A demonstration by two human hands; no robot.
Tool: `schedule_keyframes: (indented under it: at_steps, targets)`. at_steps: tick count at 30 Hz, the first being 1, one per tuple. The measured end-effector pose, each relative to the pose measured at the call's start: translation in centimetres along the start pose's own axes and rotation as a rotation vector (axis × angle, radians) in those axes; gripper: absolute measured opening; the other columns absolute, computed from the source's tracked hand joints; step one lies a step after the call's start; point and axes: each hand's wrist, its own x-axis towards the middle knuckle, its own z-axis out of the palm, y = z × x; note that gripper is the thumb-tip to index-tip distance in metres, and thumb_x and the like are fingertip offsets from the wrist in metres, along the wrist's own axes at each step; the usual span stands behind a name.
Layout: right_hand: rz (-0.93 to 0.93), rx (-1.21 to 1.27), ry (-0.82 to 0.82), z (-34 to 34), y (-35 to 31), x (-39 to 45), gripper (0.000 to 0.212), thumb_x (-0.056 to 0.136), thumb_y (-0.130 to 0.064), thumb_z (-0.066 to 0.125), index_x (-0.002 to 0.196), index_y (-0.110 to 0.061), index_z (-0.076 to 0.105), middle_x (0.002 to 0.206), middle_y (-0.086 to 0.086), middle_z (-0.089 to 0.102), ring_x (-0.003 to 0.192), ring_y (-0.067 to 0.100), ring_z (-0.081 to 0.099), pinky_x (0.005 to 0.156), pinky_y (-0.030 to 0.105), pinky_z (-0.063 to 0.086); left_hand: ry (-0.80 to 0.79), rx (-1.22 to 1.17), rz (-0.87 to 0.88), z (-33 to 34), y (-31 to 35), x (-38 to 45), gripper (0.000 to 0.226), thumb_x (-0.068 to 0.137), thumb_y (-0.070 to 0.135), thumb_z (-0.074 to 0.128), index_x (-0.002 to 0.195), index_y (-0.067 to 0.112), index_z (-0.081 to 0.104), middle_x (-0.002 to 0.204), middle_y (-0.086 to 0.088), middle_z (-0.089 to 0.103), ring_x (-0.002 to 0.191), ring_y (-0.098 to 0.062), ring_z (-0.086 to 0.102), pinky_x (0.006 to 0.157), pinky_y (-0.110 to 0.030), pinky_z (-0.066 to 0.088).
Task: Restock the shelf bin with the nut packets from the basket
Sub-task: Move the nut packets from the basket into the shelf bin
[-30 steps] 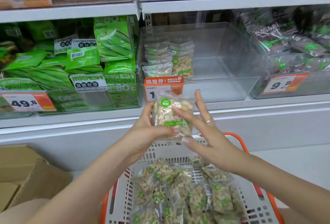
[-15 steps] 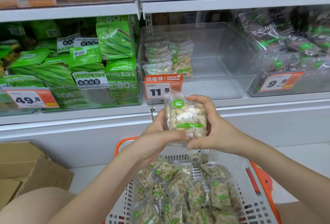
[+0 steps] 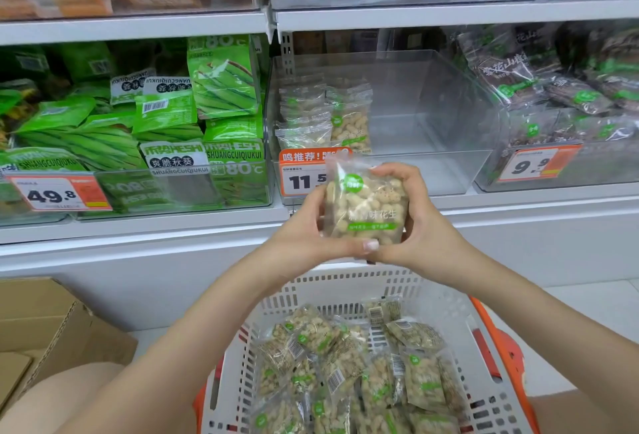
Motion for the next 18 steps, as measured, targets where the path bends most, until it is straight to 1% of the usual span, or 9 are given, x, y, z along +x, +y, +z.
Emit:
schedule_keyframes:
  at_steps: [3,5,7,9,12,13,15,17,18]
  targets:
    - [-0.066,0.000,0.111,-2.0,-1.0,1.8,0.084,0.065,0.009,0.081,0.118,-0.039,0.036,0.118,0.000,0.053,0.094,0.010,0.068,0.068,0.028,0.058,0.128,0.196,0.068,-1.4,1.3,1.2,0.075,0.064,0.037,0.081,0.129,0.031,0.044,0.124,0.009,0.054,0.108,-0.002,0.056,0.084,-0.012,0.047]
    - [-0.107,-0.032,0.175,-3.9,-1.7,3.5,0.083,0.066,0.013,0.078,0.119,-0.034,0.034,0.122,0.003,0.047,0.093,0.011,0.068,0.066,0.027,0.058,0.228,0.269,0.092,-2.7,1.6,2.2,0.062,0.070,0.032,0.079,0.124,0.030,0.048,0.118,0.010,0.053,0.106,-0.004,0.055,0.082,-0.010,0.045]
    - [-0.129,-0.096,0.198,-5.8,-2.2,5.5,0.082,0.067,0.013,0.077,0.119,-0.032,0.033,0.123,-0.002,0.041,0.096,0.010,0.066,0.066,0.027,0.059,0.285,0.275,0.086,-3.8,1.5,3.2,0.053,0.073,0.023,0.079,0.120,0.022,0.053,0.110,0.006,0.054,0.099,-0.010,0.055,0.073,-0.004,0.043]
    - [-0.132,-0.218,0.191,-7.6,-2.0,7.9,0.081,0.068,0.006,0.081,0.118,-0.037,0.034,0.126,-0.009,0.036,0.108,0.008,0.059,0.073,0.023,0.057,0.297,0.277,0.079,-4.1,1.4,4.0,0.046,0.074,0.015,0.079,0.114,0.017,0.056,0.101,0.001,0.053,0.093,-0.013,0.054,0.071,-0.005,0.043]
    - [-0.081,-0.353,0.149,-9.4,-0.3,11.7,0.081,0.066,-0.008,0.086,0.116,-0.046,0.035,0.135,-0.004,0.038,0.119,0.016,0.054,0.087,0.026,0.055,0.358,0.316,0.141,-4.1,1.2,4.6,0.036,0.074,0.011,0.078,0.103,0.018,0.058,0.094,0.001,0.055,0.087,-0.015,0.056,0.077,-0.017,0.046]
    - [-0.048,-0.385,0.124,-9.6,0.5,12.8,0.081,0.065,-0.010,0.087,0.116,-0.046,0.035,0.136,-0.001,0.040,0.118,0.018,0.056,0.089,0.029,0.055,0.412,0.392,0.205,-4.3,1.1,4.7,0.035,0.074,0.011,0.078,0.101,0.018,0.057,0.093,0.002,0.055,0.086,-0.015,0.056,0.076,-0.019,0.047]
    - [-0.001,-0.459,0.050,-9.8,2.0,14.9,0.083,0.064,-0.010,0.087,0.120,-0.039,0.033,0.134,0.003,0.042,0.114,0.021,0.057,0.090,0.030,0.054,0.526,0.710,0.355,-4.9,1.0,4.9,0.034,0.075,0.012,0.074,0.102,0.018,0.055,0.094,0.001,0.053,0.089,-0.017,0.052,0.078,-0.026,0.044]
    - [0.034,-0.516,-0.037,-9.5,3.3,16.4,0.086,0.064,-0.009,0.087,0.124,-0.033,0.030,0.132,0.003,0.042,0.112,0.021,0.056,0.088,0.024,0.052,0.585,0.982,0.444,-5.6,0.8,5.3,0.038,0.074,0.015,0.073,0.107,0.015,0.055,0.100,-0.002,0.053,0.095,-0.023,0.048,0.081,-0.034,0.040]
    - [0.047,-0.535,-0.069,-9.3,3.8,17.0,0.087,0.065,-0.008,0.086,0.125,-0.031,0.029,0.131,0.002,0.041,0.112,0.020,0.055,0.085,0.020,0.052,0.586,1.037,0.448,-5.9,0.7,5.5,0.040,0.073,0.017,0.074,0.108,0.015,0.057,0.102,-0.004,0.054,0.097,-0.026,0.047,0.082,-0.037,0.039]
